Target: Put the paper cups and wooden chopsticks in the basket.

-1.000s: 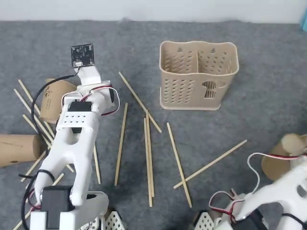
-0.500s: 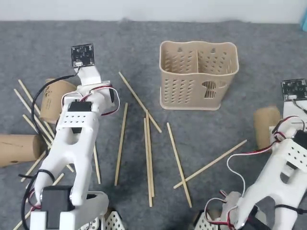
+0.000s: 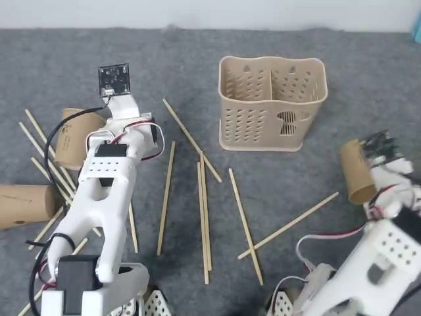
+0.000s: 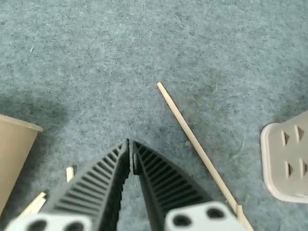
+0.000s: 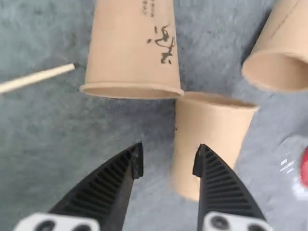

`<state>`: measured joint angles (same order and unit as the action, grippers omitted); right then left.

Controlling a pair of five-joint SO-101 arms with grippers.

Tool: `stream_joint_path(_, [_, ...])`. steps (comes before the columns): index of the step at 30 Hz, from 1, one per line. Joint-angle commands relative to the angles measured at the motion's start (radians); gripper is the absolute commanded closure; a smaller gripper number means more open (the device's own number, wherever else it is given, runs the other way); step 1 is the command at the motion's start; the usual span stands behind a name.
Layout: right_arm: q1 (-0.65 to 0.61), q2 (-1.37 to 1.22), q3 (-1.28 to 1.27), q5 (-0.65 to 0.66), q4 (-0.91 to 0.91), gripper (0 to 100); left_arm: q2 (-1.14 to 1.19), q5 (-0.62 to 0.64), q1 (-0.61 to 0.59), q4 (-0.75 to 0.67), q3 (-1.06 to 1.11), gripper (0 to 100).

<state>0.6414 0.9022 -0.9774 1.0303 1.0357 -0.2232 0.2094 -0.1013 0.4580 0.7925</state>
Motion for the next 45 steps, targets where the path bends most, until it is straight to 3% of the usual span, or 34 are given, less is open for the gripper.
stream_joint_path(1, [0.005, 0.096, -0.184, 0.097, -0.263, 79.7, -0.014, -0.009, -0.002, -0.028, -0.004, 99])
stream_joint_path(6, [-0.028, 0.065, -0.341, 0.11, -0.556, 71.2, -0.012, -0.009, 0.003, -0.028, -0.004, 99])
stream_joint_path(10, [-0.076, -0.051, -0.273, 0.101, -0.585, 73.2, -0.009, -0.009, 0.005, -0.028, -0.004, 99])
stream_joint_path(14, [-0.111, -0.262, -0.11, 0.0, -0.584, 73.9, -0.008, -0.009, 0.005, -0.029, -0.004, 99])
stream_joint_path(21, [-0.062, -0.627, 0.163, -0.106, -0.536, 95.2, -0.006, -0.009, 0.005, -0.031, -0.004, 99])
stream_joint_path(23, [-0.028, -0.648, 0.227, -0.127, -0.473, 99.5, -0.006, -0.009, 0.005, -0.032, -0.004, 99])
stream_joint_path(28, [0.013, -0.624, 0.364, -0.18, -0.252, 99.0, -0.006, -0.009, 0.006, -0.032, -0.004, 99])
stream_joint_path(36, [-0.027, -0.647, 0.743, -0.267, 0.308, 99.0, -0.005, -0.009, 0.006, -0.032, -0.004, 99])
stream_joint_path(40, [-0.073, -0.746, 0.951, -0.296, 0.562, 99.0, -0.005, -0.009, 0.006, -0.032, -0.004, 99])
stream_joint_path(45, [-0.076, -0.96, 1.197, -0.356, 0.739, 99.0, -0.005, -0.011, 0.006, -0.032, -0.004, 99])
